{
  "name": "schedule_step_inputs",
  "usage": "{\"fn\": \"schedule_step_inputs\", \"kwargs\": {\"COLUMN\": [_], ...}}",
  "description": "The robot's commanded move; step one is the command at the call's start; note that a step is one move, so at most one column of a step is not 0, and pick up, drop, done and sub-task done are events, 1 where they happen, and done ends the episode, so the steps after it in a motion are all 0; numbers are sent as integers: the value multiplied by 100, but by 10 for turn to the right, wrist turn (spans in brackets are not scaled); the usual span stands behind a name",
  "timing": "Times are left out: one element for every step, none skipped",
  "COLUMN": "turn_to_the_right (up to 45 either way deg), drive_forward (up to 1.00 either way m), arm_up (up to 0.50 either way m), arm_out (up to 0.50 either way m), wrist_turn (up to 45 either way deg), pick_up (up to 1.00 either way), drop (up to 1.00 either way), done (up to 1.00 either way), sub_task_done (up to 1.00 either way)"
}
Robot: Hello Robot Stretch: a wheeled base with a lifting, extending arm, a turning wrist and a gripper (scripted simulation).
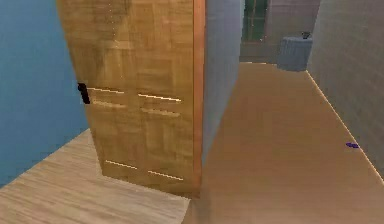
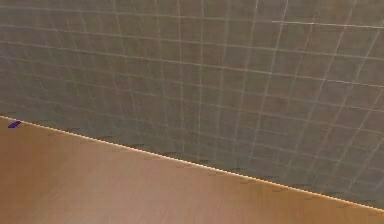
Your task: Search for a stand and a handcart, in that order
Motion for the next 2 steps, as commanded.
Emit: {"fn": "schedule_step_inputs", "kwargs": {"turn_to_the_right": [-450,-300], "drive_forward": [0,0], "arm_up": [0,0], "arm_out": [0,0], "wrist_turn": [0,0], "pick_up": [0,0], "drop": [0,0], "done": [0,0], "sub_task_done": [0,0]}}
